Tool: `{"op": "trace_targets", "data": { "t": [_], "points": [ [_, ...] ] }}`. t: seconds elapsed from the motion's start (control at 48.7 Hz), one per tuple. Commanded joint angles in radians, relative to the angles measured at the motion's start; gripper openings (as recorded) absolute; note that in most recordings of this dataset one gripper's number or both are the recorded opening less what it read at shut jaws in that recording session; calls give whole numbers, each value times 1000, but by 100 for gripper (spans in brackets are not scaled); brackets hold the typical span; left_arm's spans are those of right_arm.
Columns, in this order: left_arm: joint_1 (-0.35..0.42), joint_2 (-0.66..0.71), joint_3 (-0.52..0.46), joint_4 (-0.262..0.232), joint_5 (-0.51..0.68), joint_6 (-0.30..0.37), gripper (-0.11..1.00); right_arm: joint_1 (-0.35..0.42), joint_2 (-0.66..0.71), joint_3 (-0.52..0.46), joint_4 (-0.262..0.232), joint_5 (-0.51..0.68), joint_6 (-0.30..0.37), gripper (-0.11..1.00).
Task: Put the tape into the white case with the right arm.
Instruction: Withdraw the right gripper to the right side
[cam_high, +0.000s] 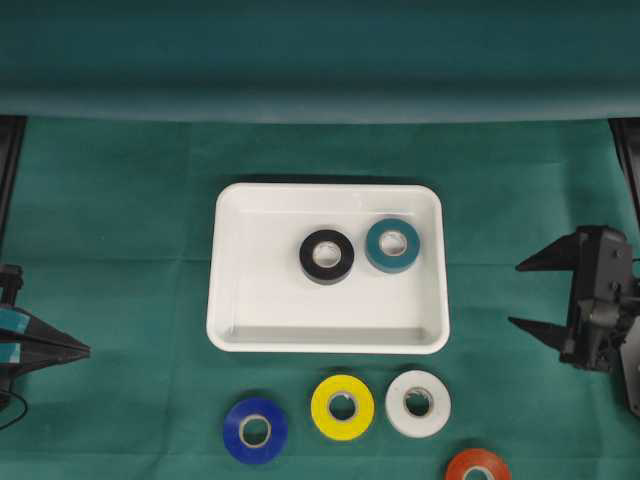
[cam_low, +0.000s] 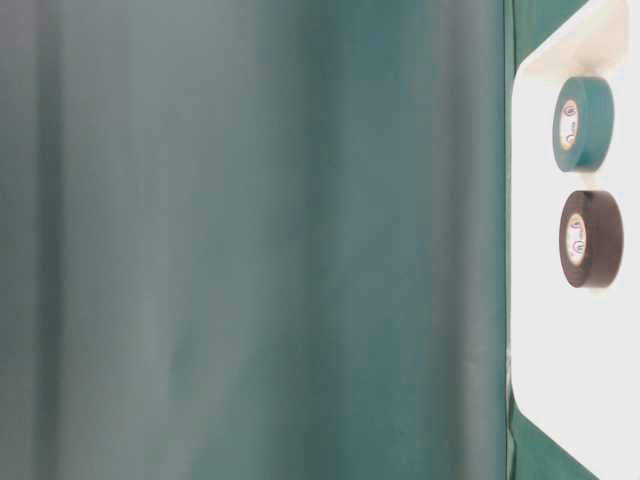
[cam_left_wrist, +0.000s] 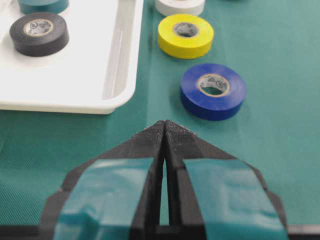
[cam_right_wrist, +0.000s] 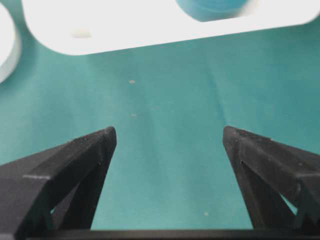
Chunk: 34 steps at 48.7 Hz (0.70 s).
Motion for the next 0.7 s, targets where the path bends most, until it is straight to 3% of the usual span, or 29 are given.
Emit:
{"op": "trace_targets", "data": {
  "t": [0.0,0.369,0.677],
  "points": [
    [-3,8,-6,-2,-5,0,0,37,-5,-6,-2,-11,2,74],
    [-3,-28,14,-2,-2,5,0,219,-6,28,-11,-32,2,74],
    [-3,-176,87,0,3,9,0,247,-23,49,-37,-95,-3,74]
  ]
}}
